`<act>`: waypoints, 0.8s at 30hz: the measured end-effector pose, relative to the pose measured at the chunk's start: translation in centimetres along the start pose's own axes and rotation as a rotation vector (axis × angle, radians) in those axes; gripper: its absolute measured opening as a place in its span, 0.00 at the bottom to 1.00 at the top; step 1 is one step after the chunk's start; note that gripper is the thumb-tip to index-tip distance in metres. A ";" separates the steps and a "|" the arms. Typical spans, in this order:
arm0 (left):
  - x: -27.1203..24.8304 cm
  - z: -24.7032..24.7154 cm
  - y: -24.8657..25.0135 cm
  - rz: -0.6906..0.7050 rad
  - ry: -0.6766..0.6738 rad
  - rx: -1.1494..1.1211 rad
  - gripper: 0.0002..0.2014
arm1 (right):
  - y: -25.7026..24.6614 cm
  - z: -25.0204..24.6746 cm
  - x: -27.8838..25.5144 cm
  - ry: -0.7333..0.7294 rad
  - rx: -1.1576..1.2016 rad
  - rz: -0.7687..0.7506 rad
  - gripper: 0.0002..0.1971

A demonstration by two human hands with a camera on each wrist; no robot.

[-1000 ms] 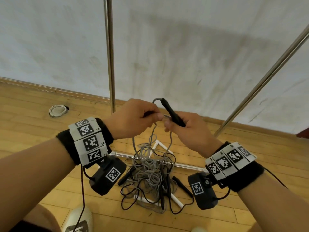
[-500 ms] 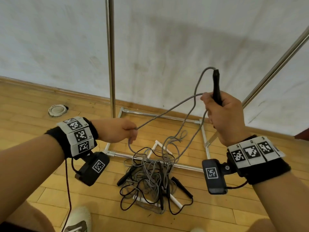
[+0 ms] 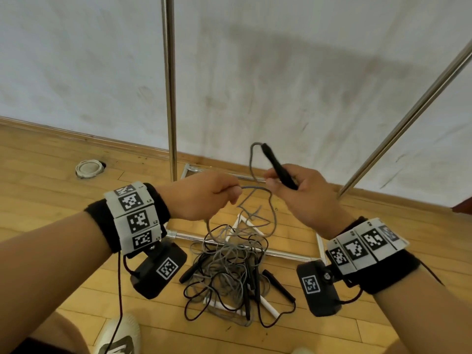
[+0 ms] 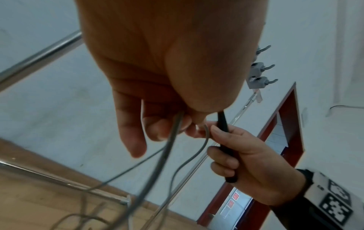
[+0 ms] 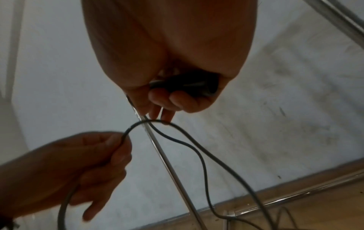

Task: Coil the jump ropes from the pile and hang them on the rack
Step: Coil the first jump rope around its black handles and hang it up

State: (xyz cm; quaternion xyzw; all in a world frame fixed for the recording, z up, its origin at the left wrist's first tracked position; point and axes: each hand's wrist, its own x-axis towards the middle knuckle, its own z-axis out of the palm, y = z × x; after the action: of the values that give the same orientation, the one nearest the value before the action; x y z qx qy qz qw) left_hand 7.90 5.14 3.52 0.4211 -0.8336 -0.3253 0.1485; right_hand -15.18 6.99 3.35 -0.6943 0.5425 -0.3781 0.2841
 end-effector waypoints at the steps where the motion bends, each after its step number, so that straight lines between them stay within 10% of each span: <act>1: 0.0 0.1 0.5 0.026 0.027 0.009 0.14 | -0.3 0.5 -0.1 -0.042 -0.007 -0.008 0.02; 6: 0.1 -0.1 1.2 0.079 0.185 -0.015 0.15 | -1.3 1.6 0.0 -0.115 -0.054 -0.059 0.09; 14: -0.3 0.2 -2.2 -0.073 -0.145 -0.018 0.15 | -1.3 -0.9 1.2 0.200 -0.015 -0.090 0.09; 24: 0.1 -0.2 -3.6 -0.167 -0.147 -0.015 0.13 | 0.0 -3.1 1.7 0.384 -0.031 -0.105 0.06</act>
State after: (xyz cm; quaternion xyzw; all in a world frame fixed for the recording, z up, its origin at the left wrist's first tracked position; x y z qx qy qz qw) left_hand 10.16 3.38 1.27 0.4631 -0.8016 -0.3729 0.0625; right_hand -17.51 5.44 5.43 -0.6410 0.5556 -0.5094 0.1446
